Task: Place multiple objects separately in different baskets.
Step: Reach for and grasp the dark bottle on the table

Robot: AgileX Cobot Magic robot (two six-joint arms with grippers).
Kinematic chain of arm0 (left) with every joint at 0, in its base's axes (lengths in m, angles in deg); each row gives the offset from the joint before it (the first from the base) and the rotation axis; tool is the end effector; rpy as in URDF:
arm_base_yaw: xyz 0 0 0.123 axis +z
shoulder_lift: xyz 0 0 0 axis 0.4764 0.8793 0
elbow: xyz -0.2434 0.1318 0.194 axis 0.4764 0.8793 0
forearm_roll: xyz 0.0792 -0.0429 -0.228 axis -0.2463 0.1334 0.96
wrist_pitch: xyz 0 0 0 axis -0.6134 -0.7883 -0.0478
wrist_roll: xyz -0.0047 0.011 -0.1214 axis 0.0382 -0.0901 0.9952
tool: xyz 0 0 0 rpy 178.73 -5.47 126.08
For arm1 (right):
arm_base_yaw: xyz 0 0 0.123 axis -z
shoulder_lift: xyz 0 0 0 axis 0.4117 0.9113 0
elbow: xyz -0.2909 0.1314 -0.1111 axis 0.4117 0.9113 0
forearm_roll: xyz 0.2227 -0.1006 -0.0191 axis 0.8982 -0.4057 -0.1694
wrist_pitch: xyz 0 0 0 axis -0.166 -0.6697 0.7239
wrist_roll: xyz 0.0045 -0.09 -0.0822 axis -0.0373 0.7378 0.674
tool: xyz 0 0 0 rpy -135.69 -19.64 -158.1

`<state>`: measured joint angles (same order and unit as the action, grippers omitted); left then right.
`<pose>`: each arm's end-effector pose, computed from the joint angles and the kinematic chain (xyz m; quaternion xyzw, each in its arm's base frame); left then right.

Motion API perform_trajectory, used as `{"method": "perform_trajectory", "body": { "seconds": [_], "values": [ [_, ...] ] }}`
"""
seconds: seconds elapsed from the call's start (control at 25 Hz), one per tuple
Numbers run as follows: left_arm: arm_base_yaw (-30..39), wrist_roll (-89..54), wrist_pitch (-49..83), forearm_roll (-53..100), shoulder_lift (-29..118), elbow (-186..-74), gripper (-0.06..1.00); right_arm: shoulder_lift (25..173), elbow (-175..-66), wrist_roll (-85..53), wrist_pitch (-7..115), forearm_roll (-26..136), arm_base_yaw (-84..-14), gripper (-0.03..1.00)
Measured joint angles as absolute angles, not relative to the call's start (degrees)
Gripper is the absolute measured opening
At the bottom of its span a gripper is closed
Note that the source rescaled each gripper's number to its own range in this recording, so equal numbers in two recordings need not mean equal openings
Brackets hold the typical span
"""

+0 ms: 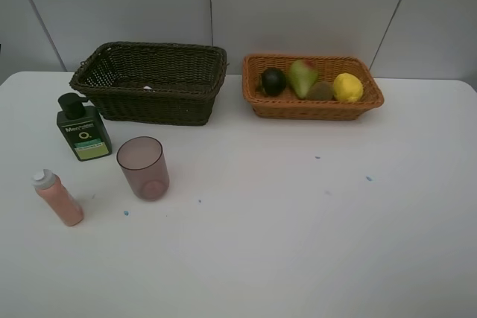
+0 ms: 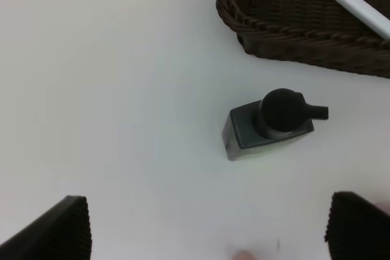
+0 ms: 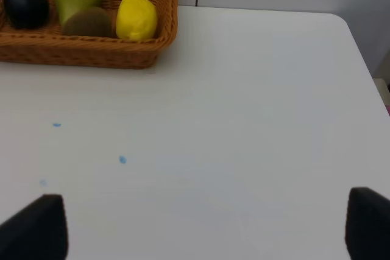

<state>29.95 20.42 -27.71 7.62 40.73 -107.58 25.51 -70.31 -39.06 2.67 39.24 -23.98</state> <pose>0.2307 0.0095 0.3433 -0.0397 0.9541 0.0106 0.2965 -0.0399 -0.0147 0.2667 0.0096 0.8447 -0.0692 0.5307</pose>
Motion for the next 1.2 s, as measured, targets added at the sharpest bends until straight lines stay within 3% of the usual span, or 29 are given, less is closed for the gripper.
{"method": "perform_trajectory", "body": {
  "seconds": [0.36, 0.76, 1.2],
  "values": [
    [29.95, 11.48, -19.88, 8.9, 50.62, -107.58, 1.0, 25.51, -70.31, -39.06, 2.67, 39.24, -23.98, 1.0],
    [29.95, -18.69, -21.33, 12.35, 52.87, -107.76, 1.0, 25.51, -70.31, -39.06, 2.67, 39.24, -23.98, 1.0],
    [29.95, -40.66, -22.81, 14.93, 58.72, -107.76, 1.0, 25.51, -70.31, -39.06, 2.67, 39.24, -23.98, 1.0]
  ]
}}
